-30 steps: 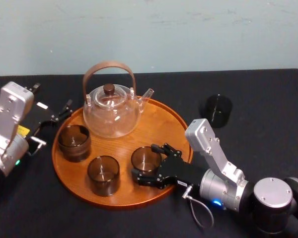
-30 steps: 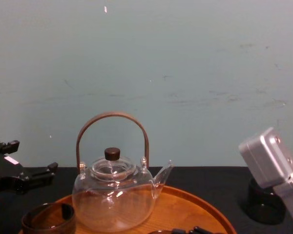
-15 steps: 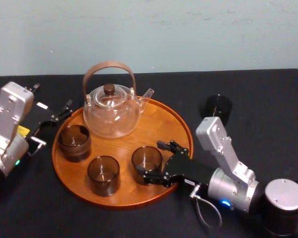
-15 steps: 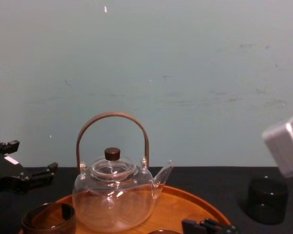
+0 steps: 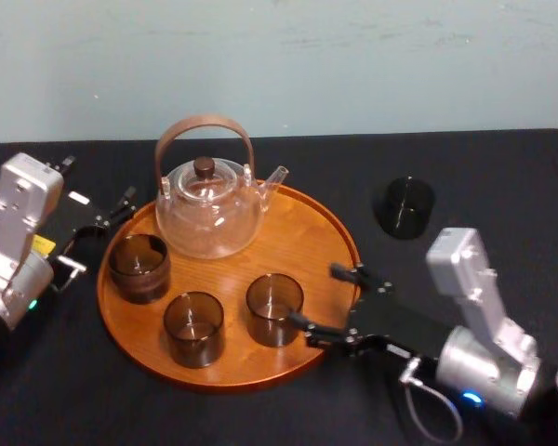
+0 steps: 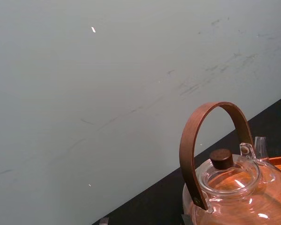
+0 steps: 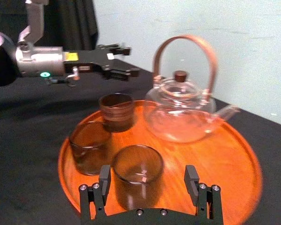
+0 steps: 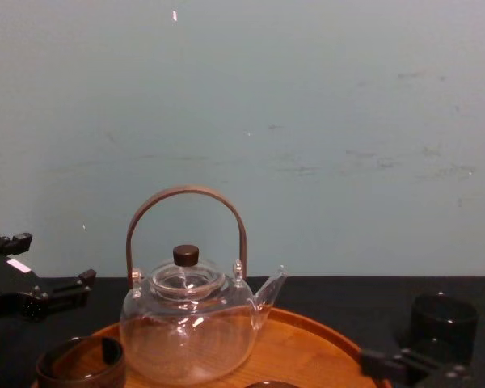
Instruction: Pick up the glass from the table and place it on the tray.
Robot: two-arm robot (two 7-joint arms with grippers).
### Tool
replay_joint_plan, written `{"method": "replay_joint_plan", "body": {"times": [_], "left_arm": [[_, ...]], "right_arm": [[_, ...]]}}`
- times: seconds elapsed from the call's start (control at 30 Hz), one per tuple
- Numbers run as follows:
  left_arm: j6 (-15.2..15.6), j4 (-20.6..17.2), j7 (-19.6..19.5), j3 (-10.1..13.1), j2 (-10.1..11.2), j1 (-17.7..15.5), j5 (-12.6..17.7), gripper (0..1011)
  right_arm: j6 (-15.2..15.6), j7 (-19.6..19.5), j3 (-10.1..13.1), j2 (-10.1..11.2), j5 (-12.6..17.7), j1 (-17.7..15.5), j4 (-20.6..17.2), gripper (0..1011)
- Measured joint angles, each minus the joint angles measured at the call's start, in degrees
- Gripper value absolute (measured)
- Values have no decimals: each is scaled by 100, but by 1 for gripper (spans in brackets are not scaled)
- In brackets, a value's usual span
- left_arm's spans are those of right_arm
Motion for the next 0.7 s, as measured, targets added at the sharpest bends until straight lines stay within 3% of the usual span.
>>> {"method": "replay_joint_plan", "body": {"times": [0.37, 0.7], "left_arm": [[0, 0, 0, 0, 0, 0, 0, 1001], [0, 0, 0, 0, 0, 0, 0, 1001]], "right_arm": [[-240, -293, 811, 288, 428, -537, -151, 1002], [-178, -664, 1302, 209, 428, -425, 304, 1003]]}}
